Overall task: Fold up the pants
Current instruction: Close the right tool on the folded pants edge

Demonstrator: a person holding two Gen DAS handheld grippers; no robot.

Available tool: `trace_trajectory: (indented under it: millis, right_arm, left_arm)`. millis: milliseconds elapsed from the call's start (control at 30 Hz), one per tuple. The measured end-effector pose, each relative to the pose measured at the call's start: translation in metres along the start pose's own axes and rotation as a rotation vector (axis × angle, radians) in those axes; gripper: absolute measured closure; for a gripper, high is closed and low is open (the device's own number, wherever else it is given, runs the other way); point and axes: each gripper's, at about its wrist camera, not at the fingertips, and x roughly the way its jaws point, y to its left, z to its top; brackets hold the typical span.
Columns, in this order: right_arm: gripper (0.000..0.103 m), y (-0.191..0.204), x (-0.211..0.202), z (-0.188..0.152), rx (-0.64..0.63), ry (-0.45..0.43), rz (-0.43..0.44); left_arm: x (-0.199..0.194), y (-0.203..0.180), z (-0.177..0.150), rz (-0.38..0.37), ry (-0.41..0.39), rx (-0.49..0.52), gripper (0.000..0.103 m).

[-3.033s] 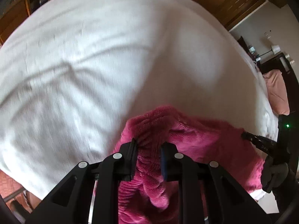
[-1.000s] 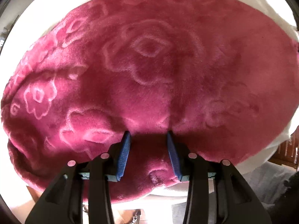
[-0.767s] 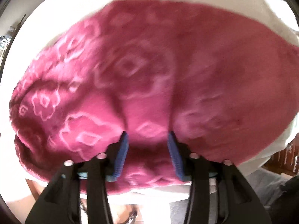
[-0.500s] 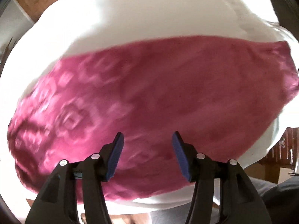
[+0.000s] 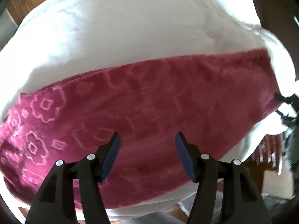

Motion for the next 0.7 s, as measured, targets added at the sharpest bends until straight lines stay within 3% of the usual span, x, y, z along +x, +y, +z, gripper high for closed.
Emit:
trace_trajectory:
  millis: [167,200,267,333,500,700]
  right_arm:
    - [0.035,0.007,0.019,0.007,-0.049,0.014,-0.027]
    - [0.039,0.009,0.020,0.007,-0.053,0.012,-0.029]
    - [0.053,0.011,0.021,0.007,-0.047,0.021,-0.017]
    - [0.079,0.014,0.023,0.008,-0.055,0.039,0.009]
    - [0.085,0.044,0.008,0.001,-0.157,0.030,0.023]
    - [0.085,0.116,-0.013,-0.024,-0.407,-0.004,0.028]
  left_arm:
    - [-0.001,-0.017,0.017,-0.008,0.005,-0.008,0.036]
    - [0.001,-0.023,0.017,-0.010,0.006,-0.006,0.035]
    - [0.011,-0.051,0.013,-0.010,0.012,-0.001,0.035]
    - [0.013,-0.053,0.009,-0.007,0.025,-0.005,0.035]
    - [0.012,-0.053,-0.003,-0.005,0.043,-0.026,0.035]
    - [-0.002,-0.041,-0.001,-0.019,0.004,-0.042,0.035]
